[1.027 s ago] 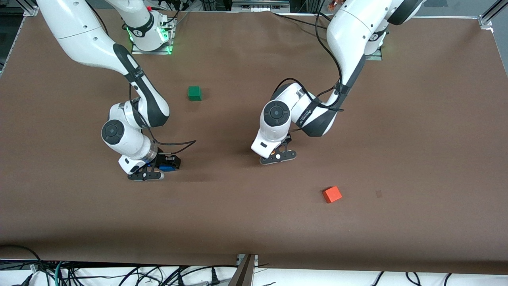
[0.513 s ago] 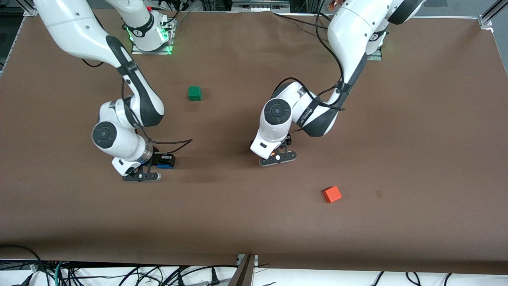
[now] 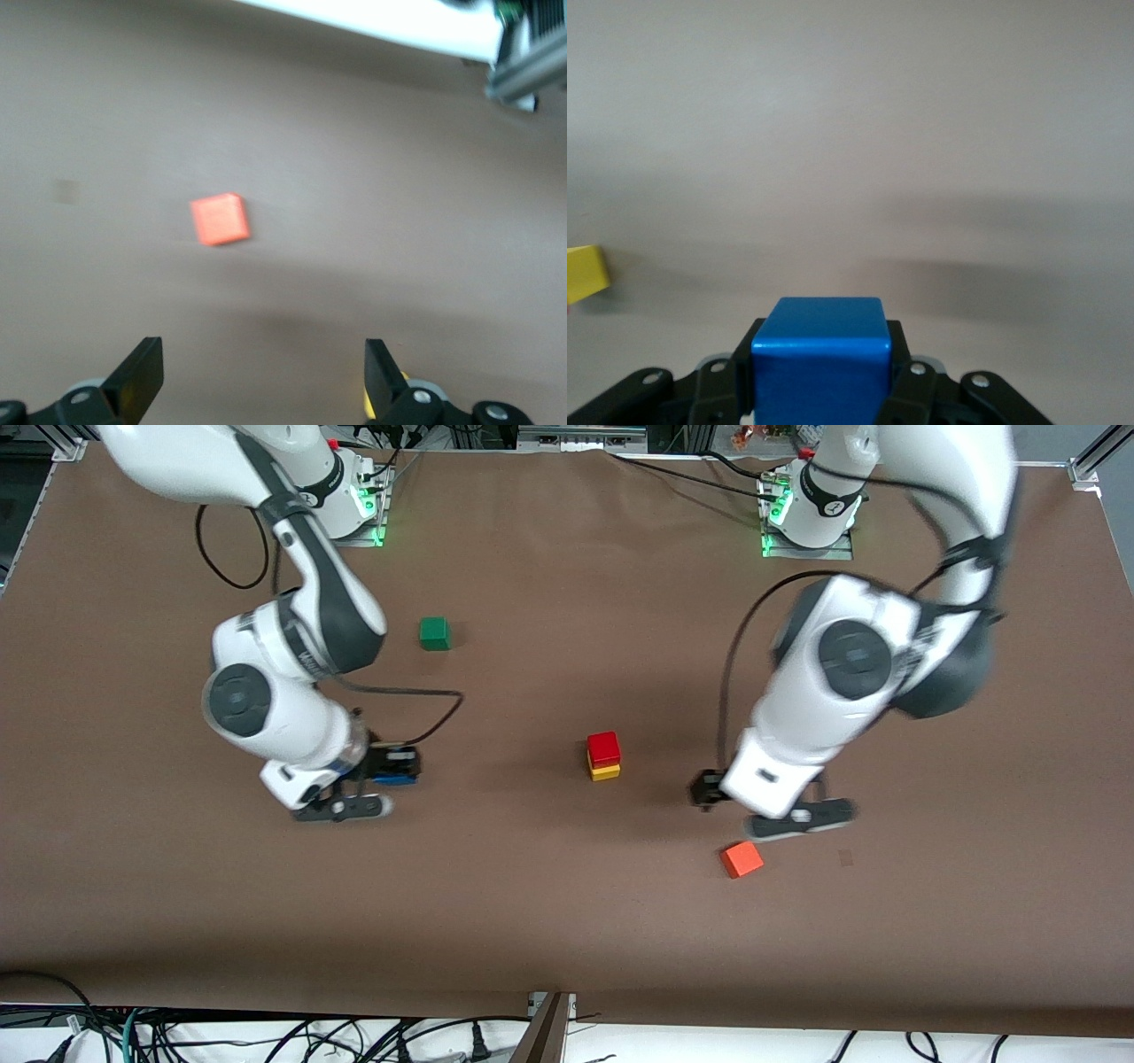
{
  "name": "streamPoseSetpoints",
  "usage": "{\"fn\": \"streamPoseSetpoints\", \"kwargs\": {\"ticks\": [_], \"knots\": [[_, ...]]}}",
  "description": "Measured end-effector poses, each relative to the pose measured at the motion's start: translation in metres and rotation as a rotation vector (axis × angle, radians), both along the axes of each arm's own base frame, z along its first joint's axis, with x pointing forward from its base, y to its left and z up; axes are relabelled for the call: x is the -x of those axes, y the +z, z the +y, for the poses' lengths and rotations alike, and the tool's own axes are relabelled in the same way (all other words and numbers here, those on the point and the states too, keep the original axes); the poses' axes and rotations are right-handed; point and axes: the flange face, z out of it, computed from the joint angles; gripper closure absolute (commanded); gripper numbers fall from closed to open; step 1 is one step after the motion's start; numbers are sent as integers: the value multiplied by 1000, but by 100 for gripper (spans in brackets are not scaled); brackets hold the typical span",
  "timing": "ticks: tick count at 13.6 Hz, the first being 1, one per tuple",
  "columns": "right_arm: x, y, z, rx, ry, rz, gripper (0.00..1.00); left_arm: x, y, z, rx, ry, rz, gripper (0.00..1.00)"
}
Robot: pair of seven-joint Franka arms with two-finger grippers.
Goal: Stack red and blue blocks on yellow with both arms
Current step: 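Open the left gripper and withdraw while the right gripper carries the blue cube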
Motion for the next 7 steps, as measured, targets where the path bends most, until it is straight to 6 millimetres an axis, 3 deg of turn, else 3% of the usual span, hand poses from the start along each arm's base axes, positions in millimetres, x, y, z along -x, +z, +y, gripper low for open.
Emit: {"fn": "streamPoseSetpoints", "kwargs": {"ticks": [4,7], "knots": [[48,7,131,-31,-6,-21,84,14,55,87,-44,-86,88,0],[64,1,192,-30,22,-58,85,28,90,167,-61,-161,142,0]]}}
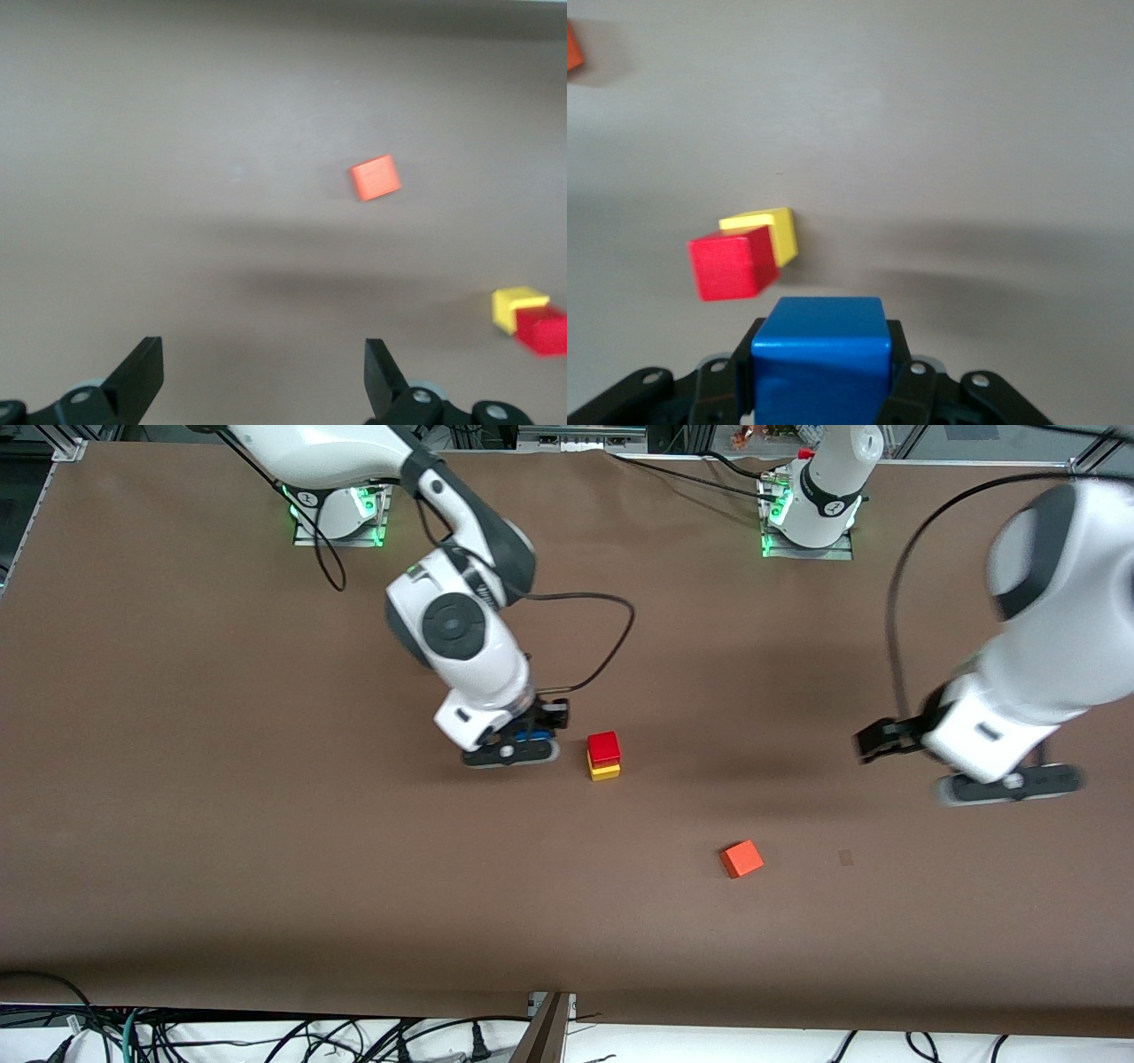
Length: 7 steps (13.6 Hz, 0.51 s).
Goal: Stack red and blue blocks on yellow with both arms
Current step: 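Open the left gripper and withdraw while the right gripper carries the blue cube, then lower the blue cube onto the red cube with the right gripper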
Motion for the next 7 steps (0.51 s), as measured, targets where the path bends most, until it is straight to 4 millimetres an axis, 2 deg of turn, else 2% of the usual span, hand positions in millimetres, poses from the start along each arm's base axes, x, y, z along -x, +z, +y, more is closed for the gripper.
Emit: {"fn": "streamPoseSetpoints", "kwargs": {"ticks": [2,3,5,7], "knots": [[7,-13,30,12,7,-23,85,13,21,41,-3,-27,26,0],[10,-20,42,21,9,-33,85,19,30,52,-4,-35,26,0],[16,-30,63,45,22,-70,85,34,40,60,-7,-39,41,0],[21,-33,77,54,27,-103,85,47,37,61,34,-29,63,0]]}}
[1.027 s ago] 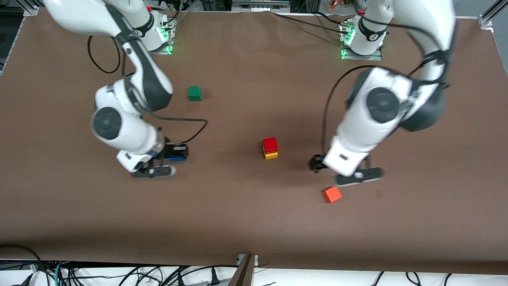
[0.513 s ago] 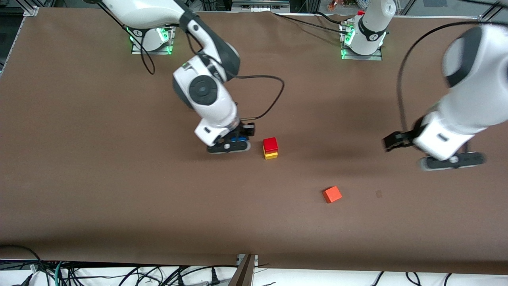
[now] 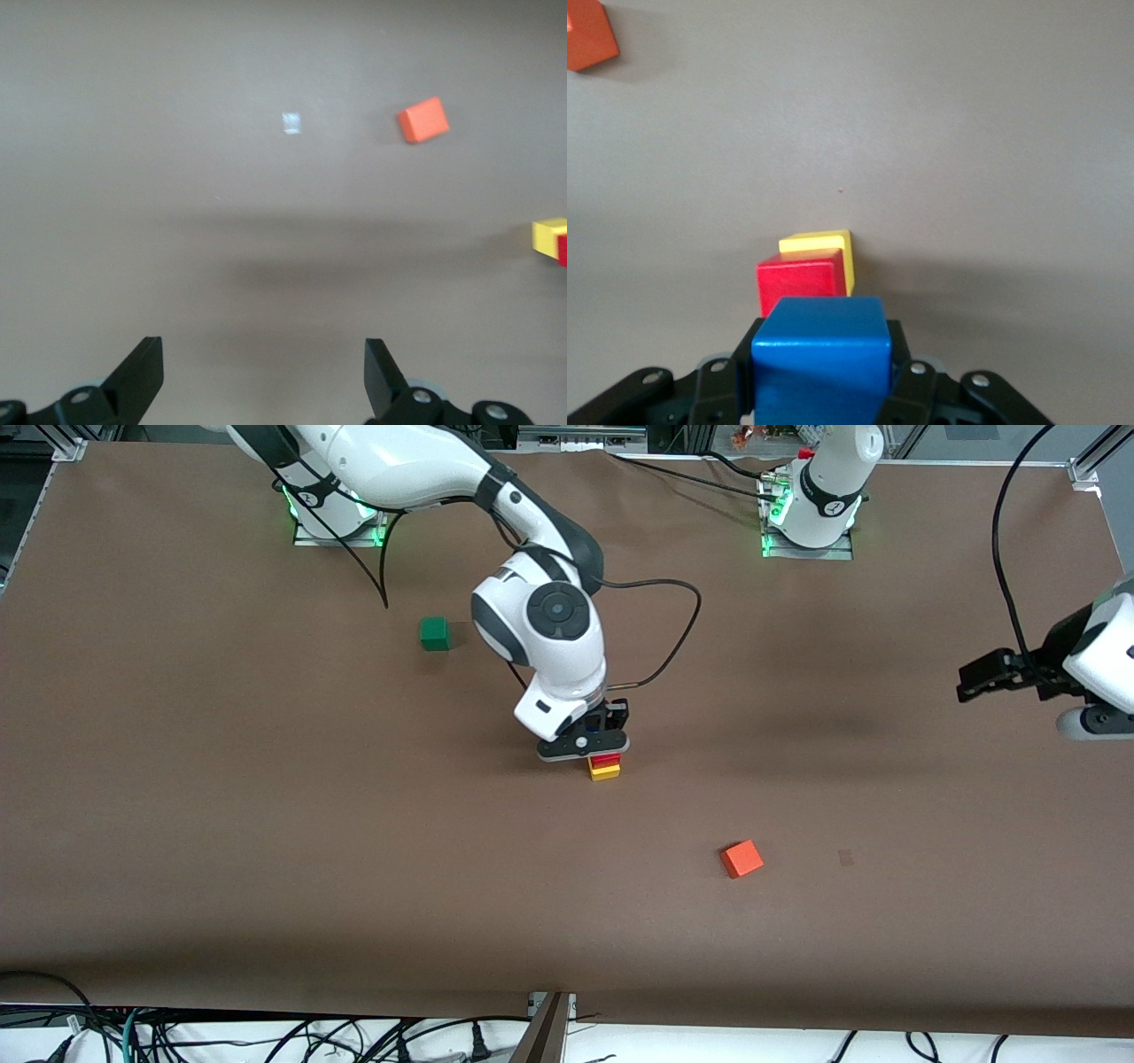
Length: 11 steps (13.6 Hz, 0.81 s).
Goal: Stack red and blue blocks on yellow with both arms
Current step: 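Lower the blue cube onto the red cube with the right gripper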
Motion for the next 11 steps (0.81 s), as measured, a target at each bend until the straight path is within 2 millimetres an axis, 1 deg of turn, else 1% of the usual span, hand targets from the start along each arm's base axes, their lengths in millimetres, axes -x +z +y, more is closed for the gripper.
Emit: {"fn": "streamPoseSetpoints", "kwargs": {"ticks": [2,5,10,11], "knots": [[3,-1,8,-7,6,-14,85,5,-6,6,15,16,19,0],[8,-6,15,5,18,-24,85,5,-16,14,14,30,38,0],[9,-23,19,16,29,-47,82,5,-16,19,15,36,38,0],[9,-26,20,17,31,-50,79,5,-16,19,15,36,38,0]]}}
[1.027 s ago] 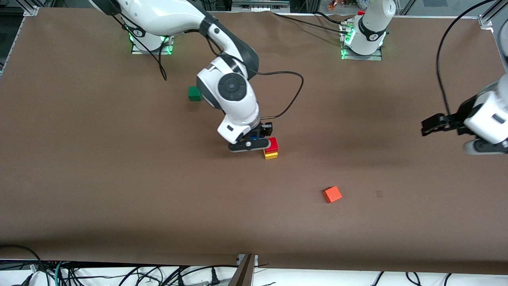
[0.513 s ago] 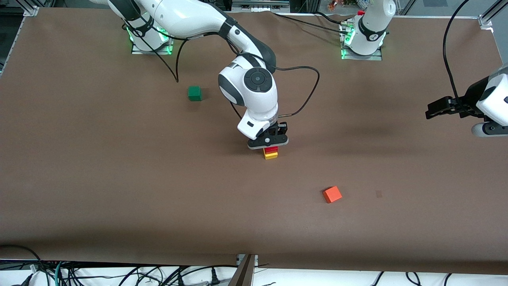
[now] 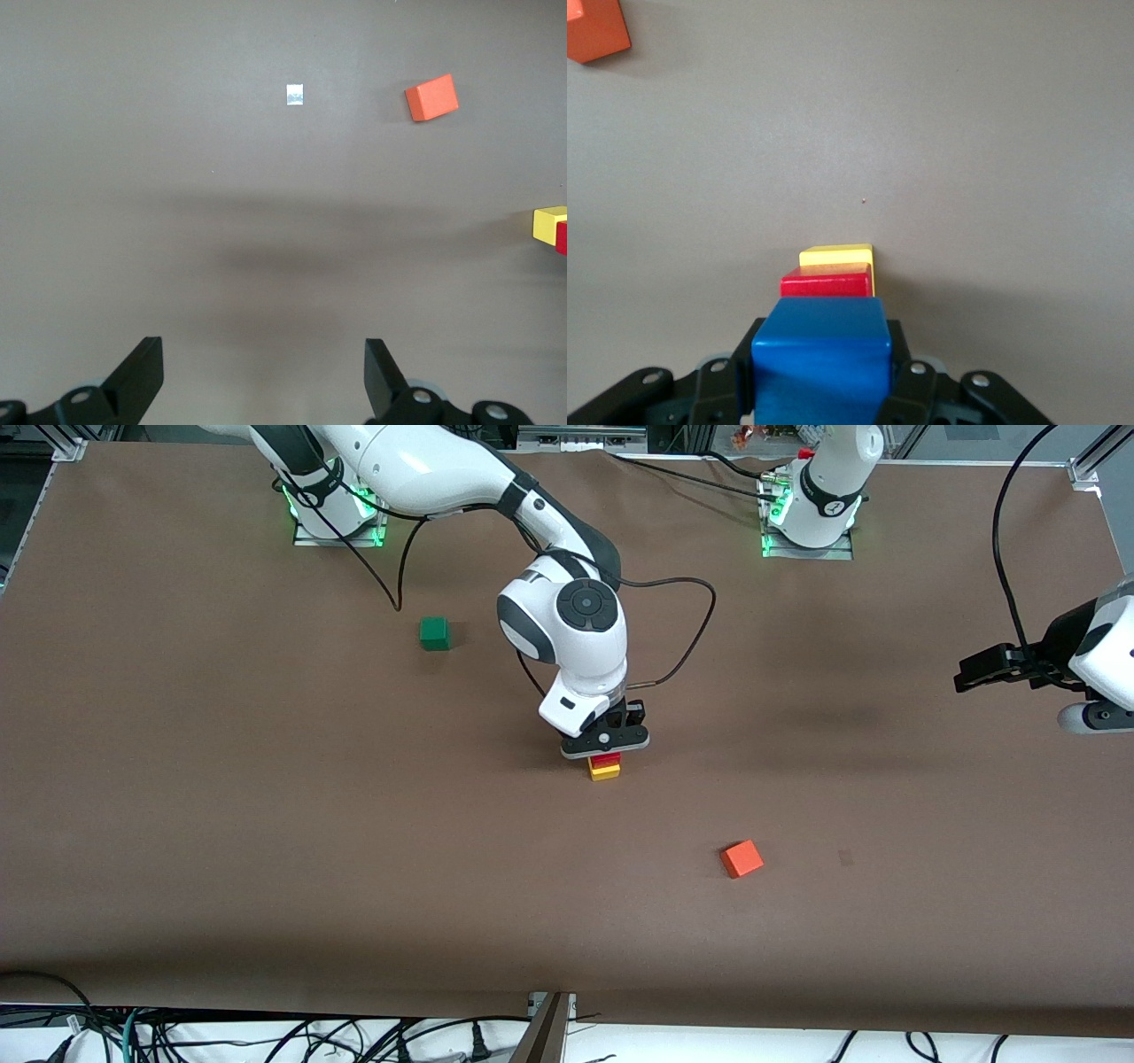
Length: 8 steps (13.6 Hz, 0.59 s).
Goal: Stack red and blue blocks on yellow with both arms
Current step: 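Lower the blue cube onto the red cube with the right gripper, then open the right gripper and lift away from the stack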
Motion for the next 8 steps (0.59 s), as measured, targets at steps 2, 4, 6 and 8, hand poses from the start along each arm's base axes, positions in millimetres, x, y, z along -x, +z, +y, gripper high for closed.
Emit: {"fn": "streamPoseSetpoints", "kwargs": {"ticks": [2,4,6,8], "knots": [[1,-4,2,9,9,-11,74,0,0,-1,0,-2,-1,0],[4,-6,5,10,9,-16,40,0,0,-4,1,-7,-3,0],[5,-6,6,10,7,-17,0,0,0,-4,1,-7,-3,0],[4,-6,6,8,5,-20,0,-1,0,-4,1,-7,-6,0]]}}
